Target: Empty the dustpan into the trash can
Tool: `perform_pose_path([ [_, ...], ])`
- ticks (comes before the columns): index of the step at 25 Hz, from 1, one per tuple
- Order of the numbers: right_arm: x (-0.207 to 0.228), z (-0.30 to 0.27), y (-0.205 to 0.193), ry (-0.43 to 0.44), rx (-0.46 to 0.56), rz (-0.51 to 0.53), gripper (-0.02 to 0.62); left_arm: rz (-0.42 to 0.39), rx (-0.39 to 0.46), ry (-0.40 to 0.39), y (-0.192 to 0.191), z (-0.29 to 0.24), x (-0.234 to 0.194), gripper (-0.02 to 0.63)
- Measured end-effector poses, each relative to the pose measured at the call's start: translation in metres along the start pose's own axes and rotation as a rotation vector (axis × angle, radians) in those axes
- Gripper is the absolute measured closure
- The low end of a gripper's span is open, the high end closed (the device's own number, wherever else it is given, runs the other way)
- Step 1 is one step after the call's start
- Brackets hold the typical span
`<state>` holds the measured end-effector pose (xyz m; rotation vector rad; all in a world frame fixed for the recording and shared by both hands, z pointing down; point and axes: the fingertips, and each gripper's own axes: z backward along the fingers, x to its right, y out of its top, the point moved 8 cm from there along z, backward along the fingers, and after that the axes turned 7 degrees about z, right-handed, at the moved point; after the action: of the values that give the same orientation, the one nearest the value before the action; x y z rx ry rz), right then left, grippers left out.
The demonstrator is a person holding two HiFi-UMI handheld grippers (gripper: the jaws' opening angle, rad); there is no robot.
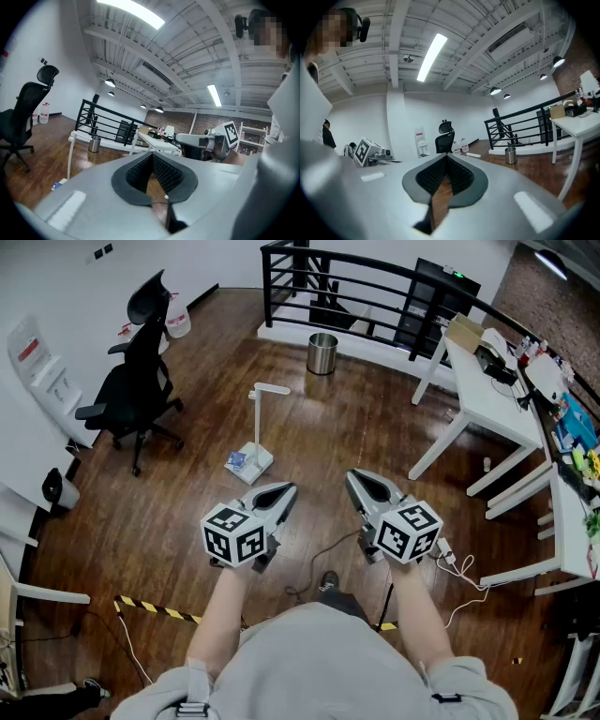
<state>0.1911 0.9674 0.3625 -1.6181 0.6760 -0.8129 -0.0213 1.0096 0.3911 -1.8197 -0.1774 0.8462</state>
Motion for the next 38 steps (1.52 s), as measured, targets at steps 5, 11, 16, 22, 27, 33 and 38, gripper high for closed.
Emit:
perform_pose_path([
  [5,0.054,-0.015,0.007,0.04,-0.01,0.002,0.595,0.006,0.027,0.078,0.011,-0.048,-0.015,0.601],
  [11,0.12,-0.038,0.014,0.111,-0.027,-0.013,0.595,-0.014,0.045,0.202,0.031,-0.095,-0.038,0.6],
  [16,0.145,-0.074,0.014,0.151,-0.048,-0.033,0.595,-0.028,0.046,0.299,0.046,-0.105,-0.078,0.6],
  [22,0.162,-0.141,0.016,0.17,-0.079,-0.019,0.595,-0.043,0.055,0.385,0.064,-0.111,-0.153,0.6],
  [27,0.173,-0.216,0.028,0.148,-0.107,0.024,0.595,-0.105,0.03,0.394,0.078,-0.131,-0.242,0.6],
  [33,0.185,-0.297,0.04,0.063,-0.128,0.019,0.595,-0.143,-0.065,0.357,0.079,-0.165,-0.351,0.564],
  [38,0.184,-0.331,0.039,0.015,-0.143,-0.014,0.595,-0.158,-0.179,0.343,0.063,-0.199,-0.418,0.411],
])
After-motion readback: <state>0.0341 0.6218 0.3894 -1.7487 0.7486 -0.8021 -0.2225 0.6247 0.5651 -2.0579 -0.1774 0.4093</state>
